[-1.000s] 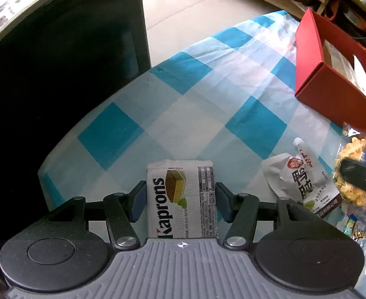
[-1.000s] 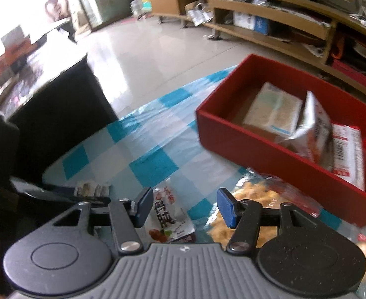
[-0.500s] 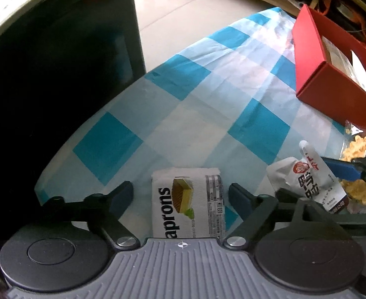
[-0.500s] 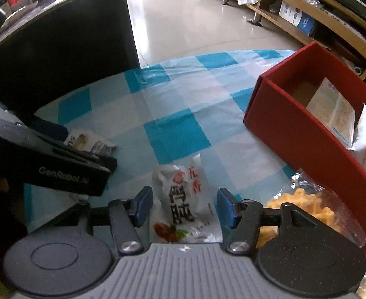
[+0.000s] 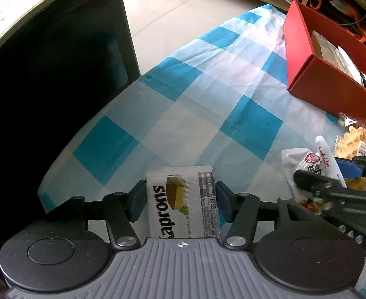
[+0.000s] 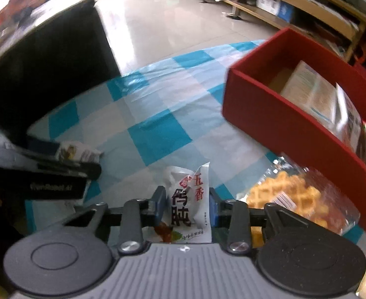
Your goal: Organize snacks
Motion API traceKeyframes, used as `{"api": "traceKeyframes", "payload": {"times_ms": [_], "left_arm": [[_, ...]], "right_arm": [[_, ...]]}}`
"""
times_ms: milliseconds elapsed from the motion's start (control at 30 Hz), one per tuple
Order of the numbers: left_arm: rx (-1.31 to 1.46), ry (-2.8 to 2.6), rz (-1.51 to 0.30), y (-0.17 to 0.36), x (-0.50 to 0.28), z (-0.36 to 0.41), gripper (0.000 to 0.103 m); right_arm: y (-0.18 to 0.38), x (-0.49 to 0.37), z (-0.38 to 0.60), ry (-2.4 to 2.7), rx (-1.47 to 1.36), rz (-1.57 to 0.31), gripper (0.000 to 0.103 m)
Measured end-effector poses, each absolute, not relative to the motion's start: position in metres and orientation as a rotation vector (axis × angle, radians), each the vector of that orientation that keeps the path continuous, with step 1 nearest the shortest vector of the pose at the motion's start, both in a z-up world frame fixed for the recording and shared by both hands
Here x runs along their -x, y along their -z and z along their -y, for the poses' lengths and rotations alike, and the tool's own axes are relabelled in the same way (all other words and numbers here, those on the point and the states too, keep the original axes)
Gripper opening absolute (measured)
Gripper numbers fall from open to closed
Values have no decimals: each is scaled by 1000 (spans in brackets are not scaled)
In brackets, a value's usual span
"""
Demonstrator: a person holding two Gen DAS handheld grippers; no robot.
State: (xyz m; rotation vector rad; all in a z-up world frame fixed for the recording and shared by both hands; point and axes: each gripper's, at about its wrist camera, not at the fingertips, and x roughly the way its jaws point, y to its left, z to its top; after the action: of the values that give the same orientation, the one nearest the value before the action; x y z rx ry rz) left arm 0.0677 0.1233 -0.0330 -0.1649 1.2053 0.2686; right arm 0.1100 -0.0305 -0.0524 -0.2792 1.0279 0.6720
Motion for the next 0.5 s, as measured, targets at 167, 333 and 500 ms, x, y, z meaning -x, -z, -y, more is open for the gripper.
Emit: {"api": "traceKeyframes", "payload": {"times_ms": [167,333,500], "left_arm": [[183,-250,-1214,33,-66,-120,65],[198,-237,-1205,28,-65,-116,65],[202,-232,-1208,29,-66,-116,65]], "right_arm": [[49,-108,38,-654,268,-1024,31],[43,-108,46,-659,210,-1025,26],[41,-113,53,-648,166,-1030,23]]}}
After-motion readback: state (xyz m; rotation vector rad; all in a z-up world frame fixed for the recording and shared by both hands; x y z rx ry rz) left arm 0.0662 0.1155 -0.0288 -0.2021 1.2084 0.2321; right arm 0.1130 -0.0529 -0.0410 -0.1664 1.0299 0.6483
